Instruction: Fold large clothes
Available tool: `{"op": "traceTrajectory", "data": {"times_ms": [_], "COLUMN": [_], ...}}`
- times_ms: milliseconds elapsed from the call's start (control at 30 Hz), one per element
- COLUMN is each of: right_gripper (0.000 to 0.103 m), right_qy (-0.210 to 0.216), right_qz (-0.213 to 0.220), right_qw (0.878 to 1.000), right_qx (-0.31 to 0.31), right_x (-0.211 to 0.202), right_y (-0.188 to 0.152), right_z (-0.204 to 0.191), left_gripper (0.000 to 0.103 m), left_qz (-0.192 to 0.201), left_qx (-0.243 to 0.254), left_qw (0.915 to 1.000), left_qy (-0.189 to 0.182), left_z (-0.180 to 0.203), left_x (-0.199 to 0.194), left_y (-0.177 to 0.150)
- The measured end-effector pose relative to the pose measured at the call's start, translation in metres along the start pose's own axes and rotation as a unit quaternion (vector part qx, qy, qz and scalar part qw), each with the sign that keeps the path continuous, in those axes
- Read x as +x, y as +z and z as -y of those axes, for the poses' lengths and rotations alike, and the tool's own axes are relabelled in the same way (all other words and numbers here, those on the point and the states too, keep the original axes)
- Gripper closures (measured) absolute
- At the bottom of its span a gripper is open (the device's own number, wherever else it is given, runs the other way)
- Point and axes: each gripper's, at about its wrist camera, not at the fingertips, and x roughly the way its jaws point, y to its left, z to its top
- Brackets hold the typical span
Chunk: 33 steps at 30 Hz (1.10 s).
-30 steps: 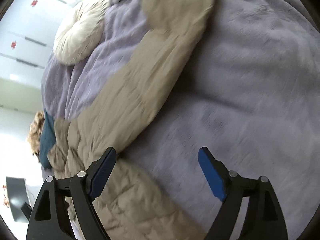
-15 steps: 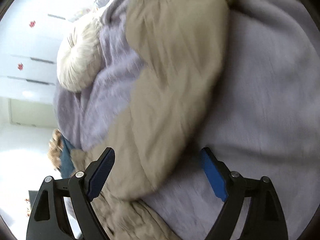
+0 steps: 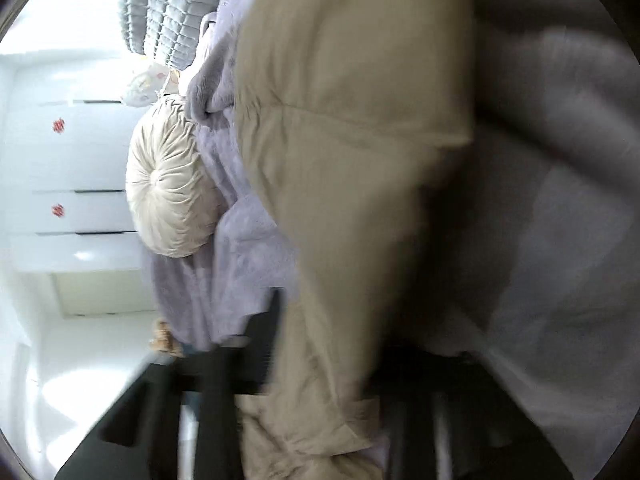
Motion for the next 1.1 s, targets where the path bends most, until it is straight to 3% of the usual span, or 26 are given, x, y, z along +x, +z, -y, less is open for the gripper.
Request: {"op": "traceTrajectory", "data": {"times_ms": [100, 233, 400, 500, 567, 600, 700, 800, 867, 967, 1000, 1067, 1100], "right_gripper": [0.093, 0.093, 0.093, 0.093, 0.092, 0.092, 0.089, 0.089, 0.089, 0.084, 0.078, 0.038, 0.034], "right_qy": [0.046, 0.059, 0.041, 0.023, 0.003, -0.009, -0.046, -0.082, -0.113, -0.156, -0.165, -0.161, -0.154], "right_qz": [-0.009, -0.033, -0.064, -0.085, -0.099, -0.108, -0.142, -0.182, -0.201, -0.215, -0.219, -0.232, -0.232], "right_qw": [0.999, 0.991, 0.959, 0.923, 0.887, 0.863, 0.805, 0.772, 0.765, 0.772, 0.779, 0.802, 0.813], "right_qx": [-0.009, -0.112, -0.272, -0.376, -0.451, -0.494, -0.574, -0.603, -0.602, -0.577, -0.564, -0.526, -0.512], "right_x": [0.006, 0.017, 0.048, 0.074, 0.097, 0.111, 0.15, 0.192, 0.201, 0.221, 0.221, 0.22, 0.216], "right_y": [-0.007, -0.033, -0.095, -0.15, -0.198, -0.228, -0.299, -0.349, -0.365, -0.372, -0.37, -0.361, -0.356], "right_z": [-0.015, -0.074, -0.16, -0.207, -0.231, -0.242, -0.241, -0.219, -0.189, -0.163, -0.156, -0.148, -0.147], "left_gripper": [0.001, 0.001, 0.001, 0.001, 0.001, 0.001, 0.001, 0.001, 0.001, 0.001, 0.001, 0.001, 0.001], "left_qz": [0.0, 0.005, 0.003, 0.02, 0.031, 0.038, 0.049, 0.058, 0.058, 0.049, 0.045, 0.043, 0.043], "left_qx": [-0.008, -0.017, -0.035, -0.048, -0.057, -0.063, -0.082, -0.096, -0.094, -0.088, -0.089, -0.09, -0.091], "left_qw": [1.0, 0.9998, 0.9992, 0.9984, 0.9979, 0.9973, 0.9954, 0.9936, 0.9938, 0.9948, 0.995, 0.995, 0.995], "left_qy": [-0.001, 0.0, -0.021, -0.021, -0.01, -0.004, 0.008, 0.004, 0.013, 0.013, 0.008, 0.001, -0.002], "left_z": [-0.012, -0.03, -0.06, -0.083, -0.099, -0.109, -0.139, -0.163, -0.172, -0.181, -0.183, -0.185, -0.187], "left_x": [0.0, 0.0, -0.001, -0.01, -0.016, -0.018, -0.021, -0.023, -0.021, -0.014, -0.011, -0.008, -0.007], "left_y": [0.001, 0.002, 0.004, 0.005, 0.005, 0.005, 0.004, -0.001, -0.005, -0.011, -0.014, -0.016, -0.017]}}
